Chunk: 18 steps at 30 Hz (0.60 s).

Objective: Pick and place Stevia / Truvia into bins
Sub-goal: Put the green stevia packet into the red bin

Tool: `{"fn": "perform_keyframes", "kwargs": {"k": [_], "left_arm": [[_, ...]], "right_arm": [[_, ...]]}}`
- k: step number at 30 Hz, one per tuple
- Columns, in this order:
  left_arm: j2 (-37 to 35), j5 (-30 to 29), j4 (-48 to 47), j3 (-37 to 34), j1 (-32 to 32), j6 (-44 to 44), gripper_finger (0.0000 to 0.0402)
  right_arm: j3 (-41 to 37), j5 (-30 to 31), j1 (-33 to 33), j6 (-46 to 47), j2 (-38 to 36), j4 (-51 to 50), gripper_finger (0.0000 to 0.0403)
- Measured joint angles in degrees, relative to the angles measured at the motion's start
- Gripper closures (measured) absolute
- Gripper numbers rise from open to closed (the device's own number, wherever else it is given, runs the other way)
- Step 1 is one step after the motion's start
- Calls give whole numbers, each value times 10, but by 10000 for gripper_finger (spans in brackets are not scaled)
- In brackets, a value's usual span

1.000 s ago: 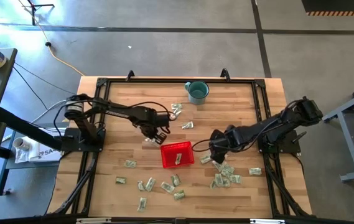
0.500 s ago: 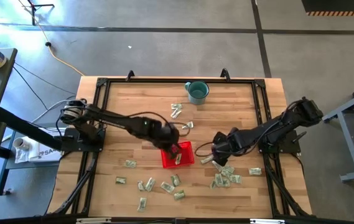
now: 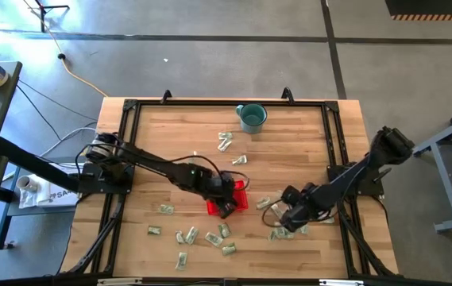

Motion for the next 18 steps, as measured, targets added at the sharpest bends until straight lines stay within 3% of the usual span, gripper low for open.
{"fn": "perform_keyframes", "kwargs": {"k": [4,8,12,18], "left_arm": [[-18,16,-31,9,0,-13,171],[-33,3,-86,30,0,-19,144],[-59,-15,-100,40,0,-22,143],[-99,-37,-141,40,0,-48,166]], "right_arm": [[-1,-4,3,29,0,-31,124],[-8,-5,-40,-10,0,-42,124],[-40,-40,-100,-90,3,21,124],[-57,-15,-139,-136,7,89,124]]}}
